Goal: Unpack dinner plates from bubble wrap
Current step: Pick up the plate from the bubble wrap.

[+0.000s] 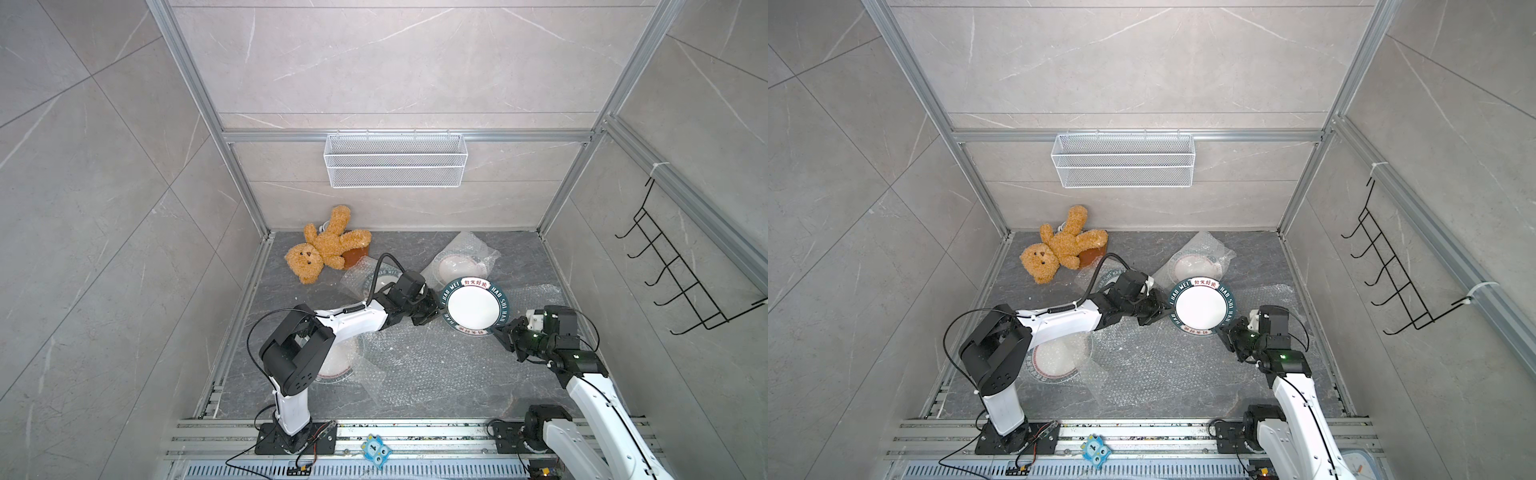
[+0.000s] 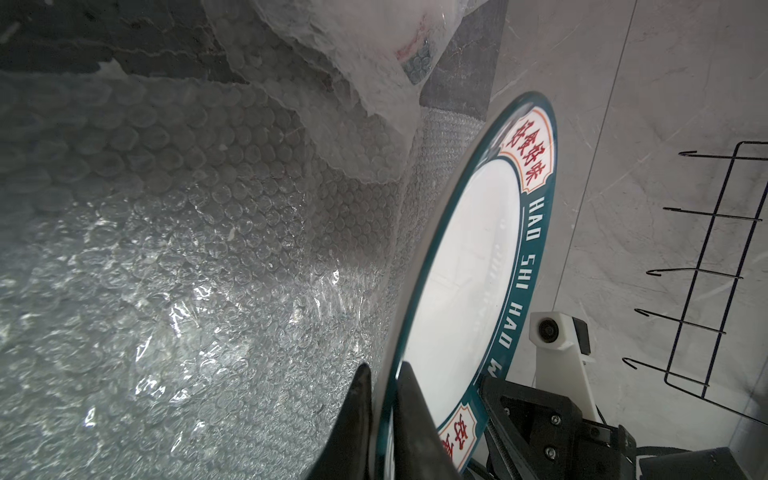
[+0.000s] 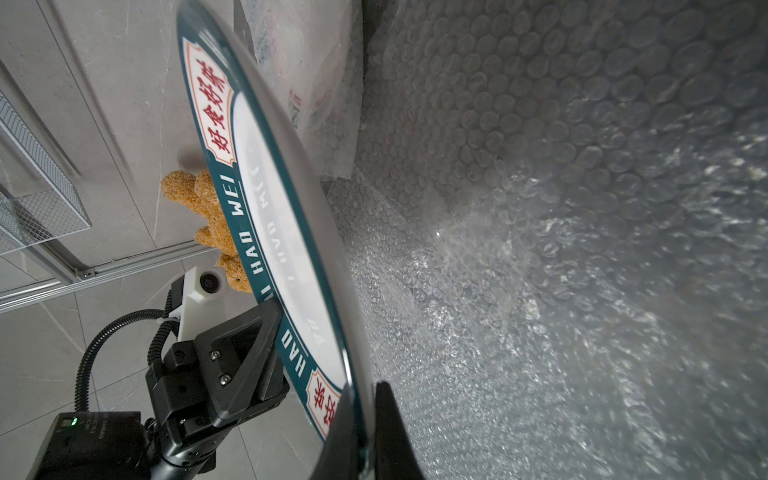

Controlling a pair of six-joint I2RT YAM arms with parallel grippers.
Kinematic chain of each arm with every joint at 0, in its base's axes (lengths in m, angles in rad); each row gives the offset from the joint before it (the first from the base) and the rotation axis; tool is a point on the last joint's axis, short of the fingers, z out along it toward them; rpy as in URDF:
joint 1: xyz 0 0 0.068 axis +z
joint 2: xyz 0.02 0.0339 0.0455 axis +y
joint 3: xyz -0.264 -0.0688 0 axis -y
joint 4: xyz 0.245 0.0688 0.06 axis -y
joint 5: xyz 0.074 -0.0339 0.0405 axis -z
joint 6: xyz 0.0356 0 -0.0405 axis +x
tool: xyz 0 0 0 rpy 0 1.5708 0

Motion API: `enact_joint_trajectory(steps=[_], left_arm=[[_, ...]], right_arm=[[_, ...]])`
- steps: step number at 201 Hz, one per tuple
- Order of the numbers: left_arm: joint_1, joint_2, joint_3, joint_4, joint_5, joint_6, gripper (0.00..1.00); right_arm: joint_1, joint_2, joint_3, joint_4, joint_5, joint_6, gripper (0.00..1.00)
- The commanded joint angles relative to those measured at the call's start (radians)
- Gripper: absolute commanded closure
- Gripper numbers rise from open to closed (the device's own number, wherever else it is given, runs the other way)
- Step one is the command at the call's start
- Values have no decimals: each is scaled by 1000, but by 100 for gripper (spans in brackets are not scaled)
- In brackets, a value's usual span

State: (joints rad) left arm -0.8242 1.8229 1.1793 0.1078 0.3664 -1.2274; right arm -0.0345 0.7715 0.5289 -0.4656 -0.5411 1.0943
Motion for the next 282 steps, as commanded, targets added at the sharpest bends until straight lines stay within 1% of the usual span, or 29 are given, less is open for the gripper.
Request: enact_joint_trajectory(steps=[1,11,34,55,59,73,81,88,98,108,121,140,148,162,179,196,210,219,221,222,231,250,265,282], left_arm=[[2,-13,-8,47,-27,-44,94],[2,-18,-18,61,-27,-58,100],[3,-59,-63,66,-57,-94,100],[3,-128,-142,84,-96,-85,100],[2,-141,-159,92,-98,-84,100],[3,-197,-234,156,-93,-92,100],[3,-238,-273,156,-103,-92,100],[5,-281,-303,125,-122,-86,100],[9,-355,-346,58,-158,-78,100],[29,-433,-396,-5,-184,-81,100],[71,-544,-476,-60,-189,-99,100],[177,-757,-543,-230,-206,-91,100],[242,-844,-549,-323,-206,-79,100],[388,-983,-550,-453,-178,-62,100],[586,-1063,-514,-599,-127,-24,100],[799,-1051,-480,-650,-30,48,100],[979,-1016,-492,-594,81,64,100],[1075,-987,-501,-557,116,65,100],[1084,-978,-503,-549,124,65,100],[1108,-978,-504,-545,127,64,100],[1184,-944,-518,-485,160,54,100],[1315,-881,-520,-411,168,50,100],[1372,-845,-517,-394,122,61,100],[1428,-807,-530,-340,102,66,100]], right_arm=[[14,-3,5,70,-20,4,100],[20,-1,9,75,-21,0,100],[32,10,33,66,-24,-21,100],[35,19,77,22,-11,-87,86],[36,23,84,16,-9,-97,81],[38,42,100,22,-28,-127,42],[43,55,104,37,-45,-140,23],[48,67,109,49,-60,-152,11],[57,87,124,54,-70,-173,1],[64,103,146,56,-71,-196,0],[70,120,174,56,-69,-221,0],[75,147,220,51,-62,-271,0],[78,158,232,53,-56,-287,0],[83,183,241,72,-61,-299,0],[101,216,235,109,-76,-298,0],[126,242,221,138,-74,-296,0],[145,257,212,152,-76,-289,0],[158,262,209,156,-76,-286,0],[160,262,208,157,-75,-285,0],[160,262,208,157,-74,-285,0],[176,262,202,157,-69,-280,0],[202,262,189,155,-69,-270,0],[223,258,179,144,-67,-267,0],[239,244,157,146,-59,-258,0]])
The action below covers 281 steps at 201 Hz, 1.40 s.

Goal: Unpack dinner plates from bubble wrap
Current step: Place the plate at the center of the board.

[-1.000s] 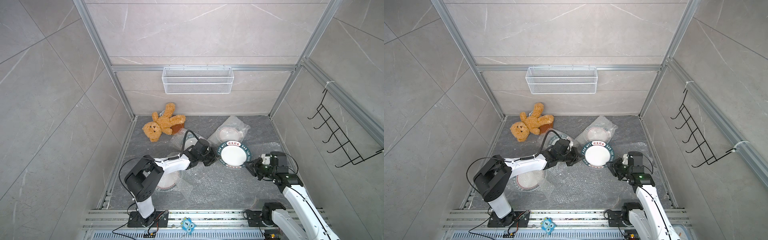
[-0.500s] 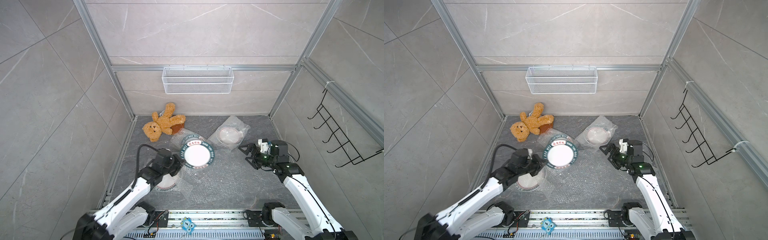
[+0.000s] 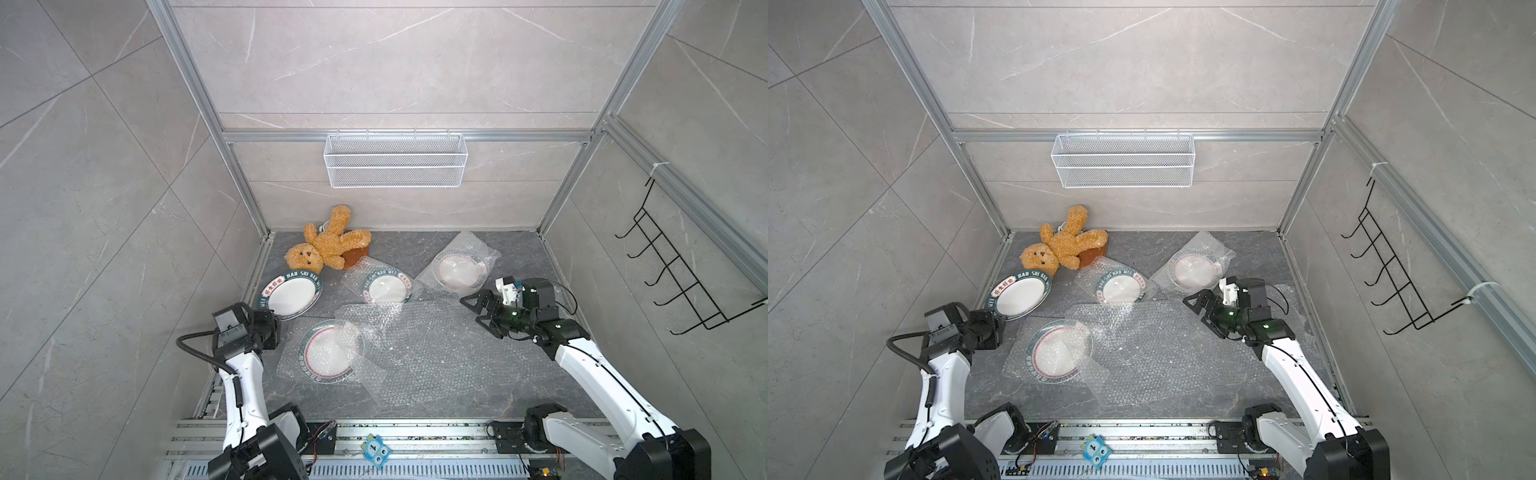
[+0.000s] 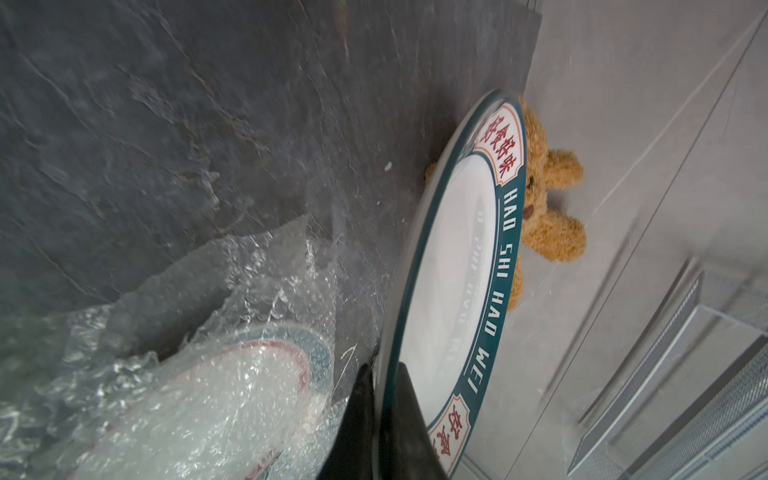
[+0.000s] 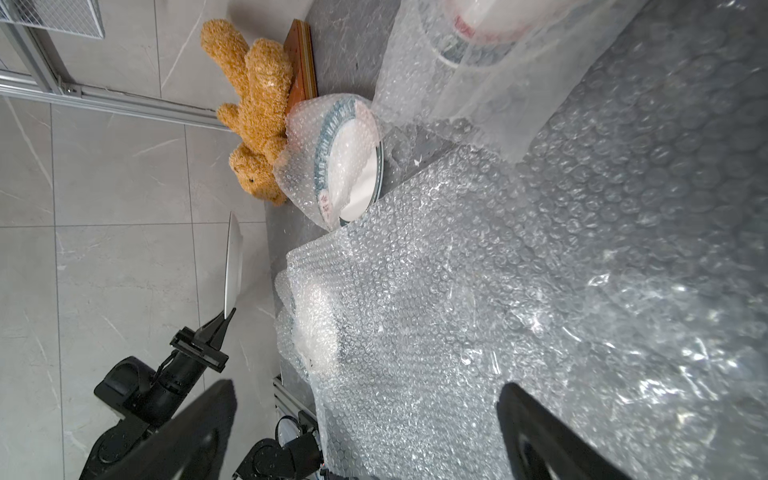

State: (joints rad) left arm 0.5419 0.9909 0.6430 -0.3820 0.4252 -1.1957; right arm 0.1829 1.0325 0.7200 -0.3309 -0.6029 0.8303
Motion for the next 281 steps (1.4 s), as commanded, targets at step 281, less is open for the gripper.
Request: enact_joint_trajectory(steps=[281], left_arm=[[-14,576,88,485,-244,88,100]], right_arm=[[93,35,-154,148,9,104,0]])
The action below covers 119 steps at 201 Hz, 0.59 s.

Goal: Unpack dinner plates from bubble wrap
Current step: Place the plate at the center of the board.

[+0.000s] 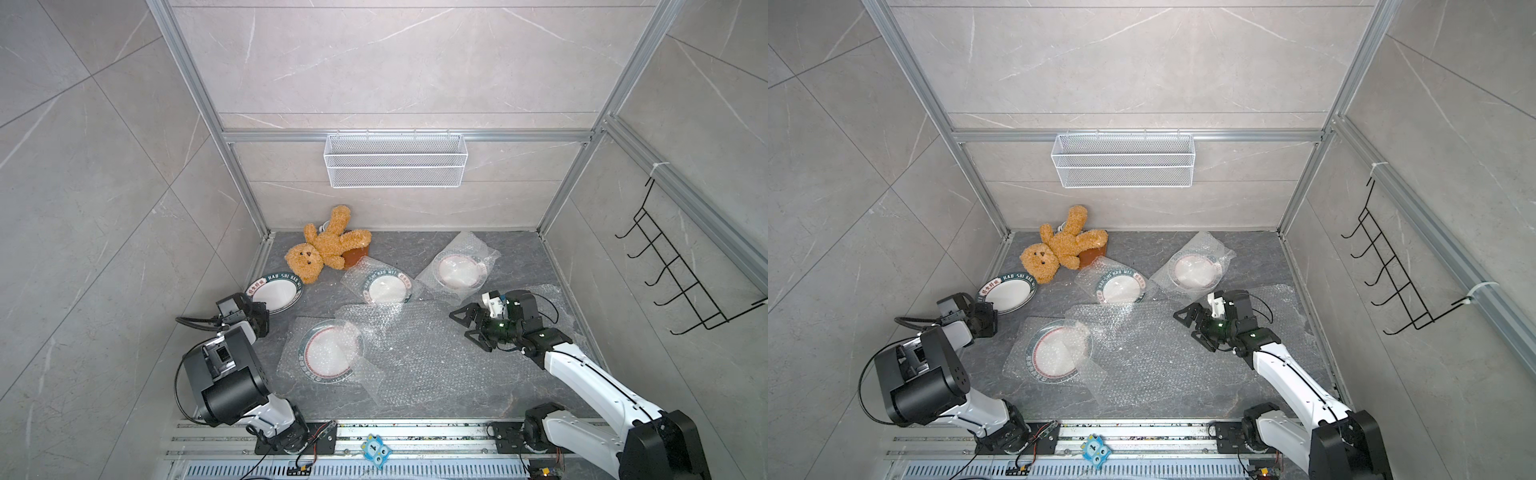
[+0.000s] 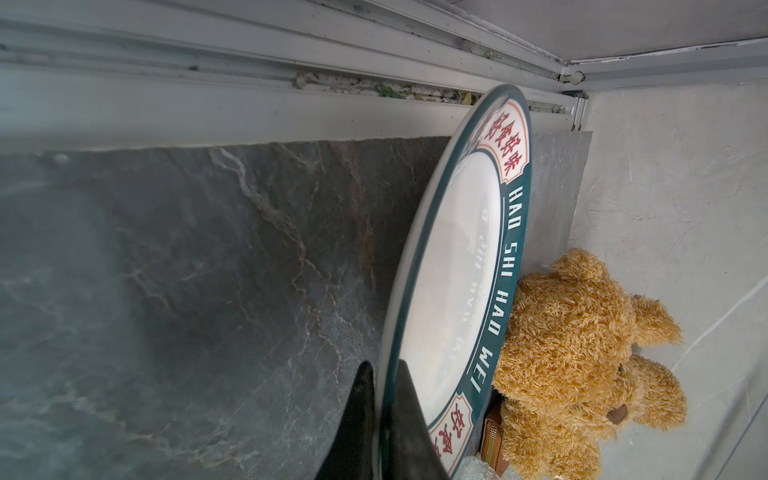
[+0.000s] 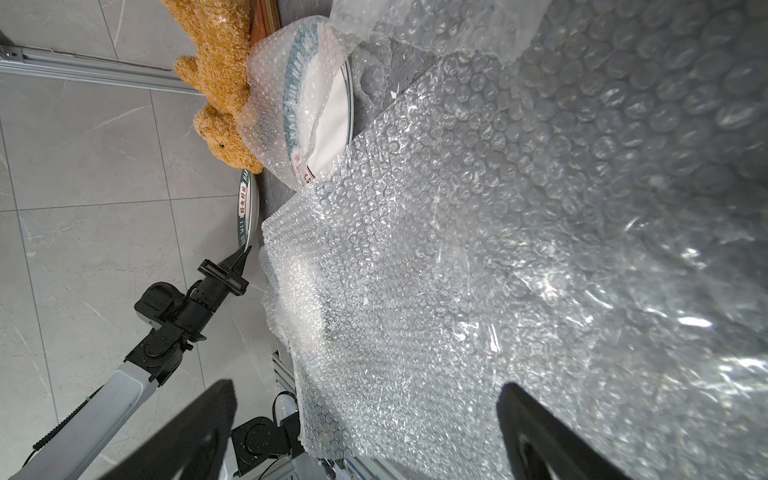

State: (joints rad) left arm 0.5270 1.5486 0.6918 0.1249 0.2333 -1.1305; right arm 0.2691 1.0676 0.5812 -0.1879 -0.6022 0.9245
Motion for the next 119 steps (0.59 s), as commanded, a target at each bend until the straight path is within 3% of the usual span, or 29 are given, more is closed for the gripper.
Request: enact_joint_trajectory(steps=[1,18,52,90,119], left_arm=[[1,20,41,-25,-53,23,100],[1,35,56,-41,-52,36,97],[2,50,61,-48,-54,35,82],[4,59,71,-69,-59,40,76],[5,36,79,-100,-53,42,58]], right_arm=[[7,0,-14,4,8,10,0],[6,2,-18,5,8,10,0],[6,18,-20,24,5,19,0],[7,25,-19,26,2,18,0],[6,20,-12,-7,16,-6,0]])
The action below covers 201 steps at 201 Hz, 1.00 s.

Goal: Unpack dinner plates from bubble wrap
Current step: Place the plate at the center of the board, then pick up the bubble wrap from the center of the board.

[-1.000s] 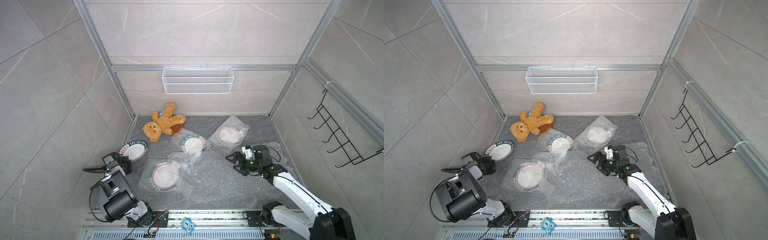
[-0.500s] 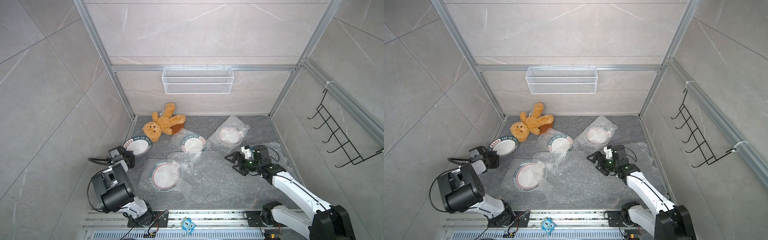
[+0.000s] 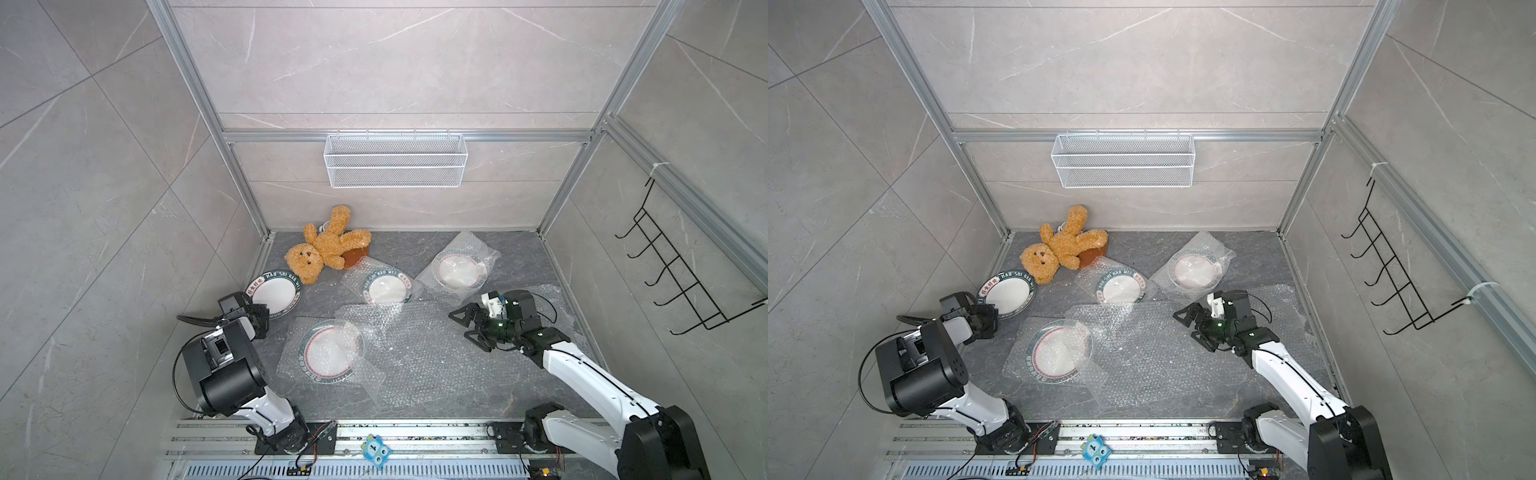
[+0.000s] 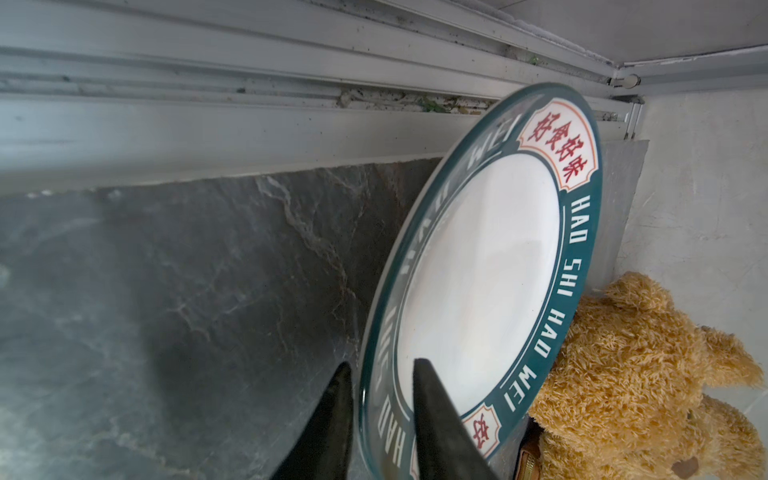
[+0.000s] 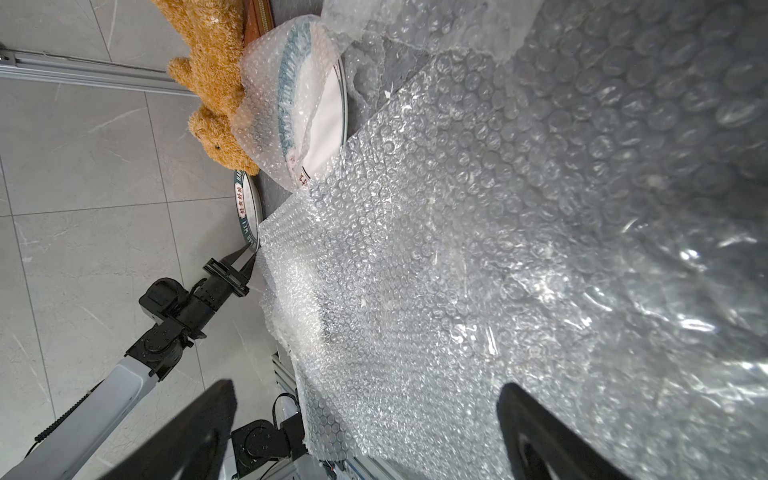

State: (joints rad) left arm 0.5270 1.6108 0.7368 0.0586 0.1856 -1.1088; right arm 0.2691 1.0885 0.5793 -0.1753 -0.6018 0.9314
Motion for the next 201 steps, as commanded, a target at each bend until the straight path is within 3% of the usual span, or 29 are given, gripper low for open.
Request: enact_joint_trajectory(steps=[1,40,64,98,140,164,185,201], left_arm=[[5,-28,35,-36,-5,21,57],[8,-119,57,-159,-17,33,18],[23,-181,88,-287,-29,52,5],[32,-303,128,-504,-1,119,1],[21,-623,38,-650,149,162,0],[-130,-770,1,-779,149,146,1],[-320,-904,-27,-923,26,63,1],[-413,-991,-58,-1047,-41,-29,1]], right_arm=[[6,0,-10,-21,16,-13,0],[6,9,32,-102,40,-69,0],[5,15,70,-156,66,-106,0],[7,31,101,-169,76,-121,0],[7,37,117,-120,61,-118,0],[9,65,113,-42,10,-95,0],[9,86,134,-51,8,-121,0],[11,91,137,-37,-7,-123,0]])
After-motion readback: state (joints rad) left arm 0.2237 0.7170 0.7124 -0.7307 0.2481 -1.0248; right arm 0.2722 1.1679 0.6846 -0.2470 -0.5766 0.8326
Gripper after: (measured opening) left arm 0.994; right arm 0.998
